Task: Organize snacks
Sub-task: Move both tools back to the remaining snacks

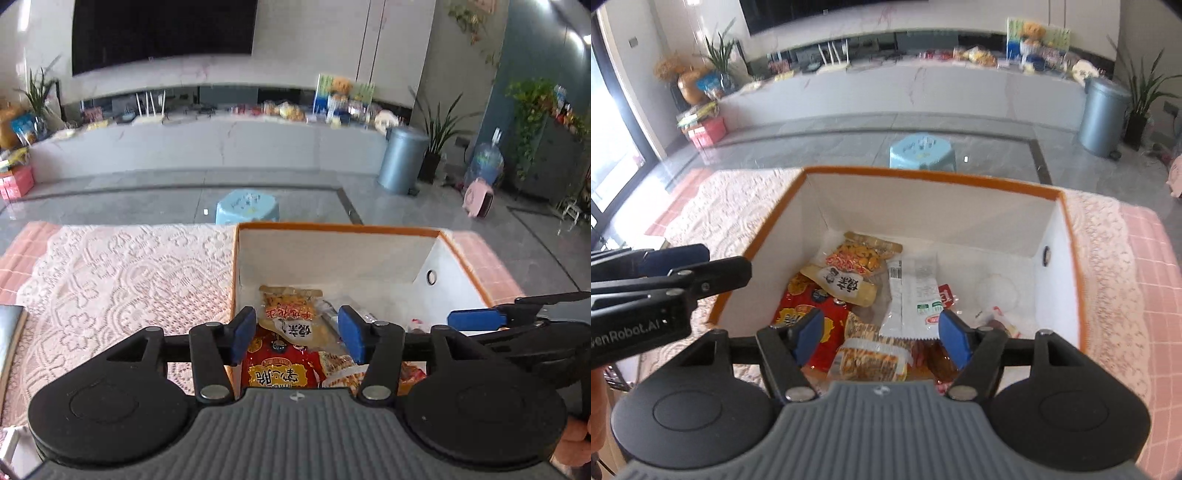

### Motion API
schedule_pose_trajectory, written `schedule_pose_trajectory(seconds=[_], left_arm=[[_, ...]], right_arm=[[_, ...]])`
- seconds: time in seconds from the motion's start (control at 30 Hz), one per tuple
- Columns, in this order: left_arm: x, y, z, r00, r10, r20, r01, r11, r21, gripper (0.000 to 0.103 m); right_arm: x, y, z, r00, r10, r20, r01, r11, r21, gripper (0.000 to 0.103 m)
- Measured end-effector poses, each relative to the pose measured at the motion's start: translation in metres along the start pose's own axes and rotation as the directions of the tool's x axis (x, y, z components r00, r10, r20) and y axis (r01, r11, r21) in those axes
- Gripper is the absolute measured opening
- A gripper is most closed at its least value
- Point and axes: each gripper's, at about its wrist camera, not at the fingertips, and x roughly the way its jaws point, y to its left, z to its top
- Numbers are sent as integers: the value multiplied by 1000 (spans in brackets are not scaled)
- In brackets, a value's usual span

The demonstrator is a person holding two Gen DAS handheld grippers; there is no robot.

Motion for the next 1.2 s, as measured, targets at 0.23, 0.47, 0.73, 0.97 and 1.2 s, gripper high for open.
schedule_pose_trajectory(seconds=[0.23,0.47,0.73,0.97,1.2], left_arm=[[-44,-16,-36,994,-26,105,21,999,50,63],[-55,-24,-78,989,-90,116,75,989,126,69],[-39,-19,-112,990,-137,19,135,985,106,68],[-30,-17,-130,984,-174,-28,176,974,140,61],[-18,-15,-141,980,-190,-53,195,972,130,56]], right_arm=[[-65,7,-52,983,-27,184,30,999,-12,68],[-98,13,-119,957,-45,287,33,998,45,68],[-88,19,-176,963,-107,247,85,992,96,68],[-68,17,-194,979,-101,176,84,991,102,68],[-50,15,-194,985,-91,149,79,993,84,61]])
